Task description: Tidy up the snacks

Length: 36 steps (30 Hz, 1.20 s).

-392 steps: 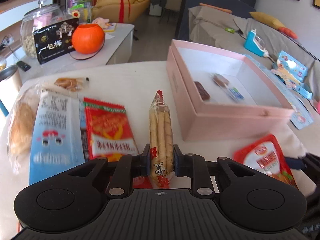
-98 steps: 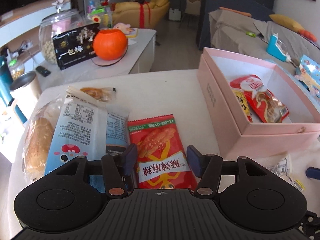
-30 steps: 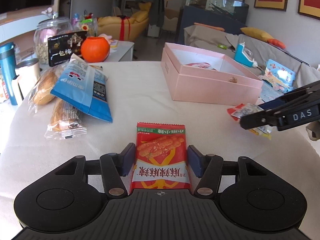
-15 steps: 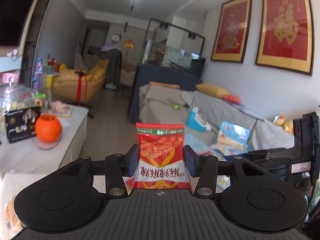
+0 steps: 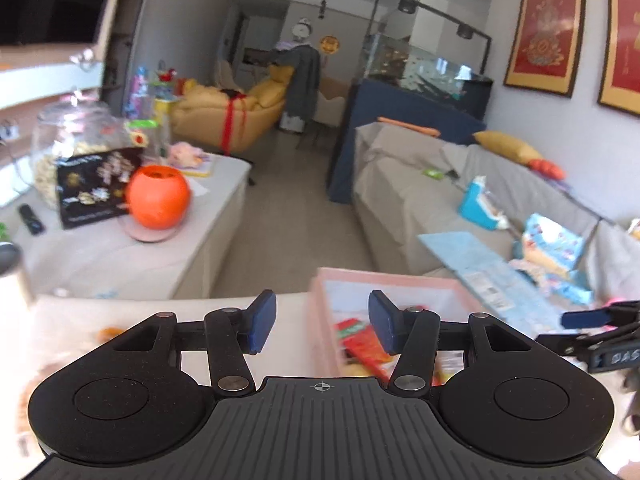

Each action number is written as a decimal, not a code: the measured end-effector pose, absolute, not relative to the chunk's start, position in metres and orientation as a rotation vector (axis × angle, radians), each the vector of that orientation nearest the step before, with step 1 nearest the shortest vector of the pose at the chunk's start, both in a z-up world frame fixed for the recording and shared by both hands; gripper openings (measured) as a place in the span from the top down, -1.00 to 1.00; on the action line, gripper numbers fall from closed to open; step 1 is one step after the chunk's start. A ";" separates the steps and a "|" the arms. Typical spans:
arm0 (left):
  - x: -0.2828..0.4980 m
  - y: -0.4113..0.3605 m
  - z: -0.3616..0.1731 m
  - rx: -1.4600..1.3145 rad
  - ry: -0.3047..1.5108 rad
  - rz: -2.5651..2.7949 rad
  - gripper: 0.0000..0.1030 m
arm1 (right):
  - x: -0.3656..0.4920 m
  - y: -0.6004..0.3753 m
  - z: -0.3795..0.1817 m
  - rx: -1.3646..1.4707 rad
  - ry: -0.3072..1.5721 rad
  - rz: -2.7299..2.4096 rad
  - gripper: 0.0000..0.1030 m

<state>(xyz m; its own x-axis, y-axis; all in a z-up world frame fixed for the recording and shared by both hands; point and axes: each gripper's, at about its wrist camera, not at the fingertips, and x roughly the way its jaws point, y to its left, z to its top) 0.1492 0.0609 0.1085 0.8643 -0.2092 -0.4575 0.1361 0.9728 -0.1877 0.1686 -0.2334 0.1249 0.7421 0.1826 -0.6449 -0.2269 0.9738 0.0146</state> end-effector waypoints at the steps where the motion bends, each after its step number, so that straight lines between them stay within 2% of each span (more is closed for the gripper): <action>1: 0.138 0.072 0.106 -0.128 0.486 -0.132 -0.09 | 0.167 -0.231 0.120 -0.061 0.713 0.233 -0.55; 9: 0.099 0.154 0.066 -0.211 0.595 0.078 -0.08 | 0.143 -0.162 0.106 -0.074 0.724 0.420 -0.55; 13: 0.091 0.154 0.046 -0.236 0.622 0.007 0.21 | 0.126 -0.111 0.105 -0.136 0.699 0.511 -0.55; 19: 0.069 0.130 0.034 -0.347 0.519 -0.221 0.22 | 0.125 -0.072 0.111 -0.173 0.716 0.557 -0.55; 23: 0.051 0.139 0.047 -0.343 0.426 -0.184 0.22 | 0.133 -0.052 0.115 -0.190 0.736 0.551 -0.55; 27: 0.034 0.177 0.062 -0.406 0.335 0.042 0.22 | 0.157 -0.024 0.122 -0.147 0.756 0.560 -0.56; 33: 0.036 0.214 0.034 -0.530 0.423 0.200 0.22 | 0.233 0.053 0.120 -0.128 0.831 0.574 -0.58; 36: 0.037 0.218 0.031 -0.529 0.438 0.213 0.22 | 0.273 0.096 0.097 -0.189 0.866 0.540 -0.58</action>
<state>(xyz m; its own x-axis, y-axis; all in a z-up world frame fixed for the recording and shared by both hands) 0.0372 0.2176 0.0308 0.8863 0.0836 -0.4555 -0.3059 0.8442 -0.4403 0.2729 0.0964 0.0970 0.5240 0.3736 -0.7654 -0.5229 0.8505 0.0571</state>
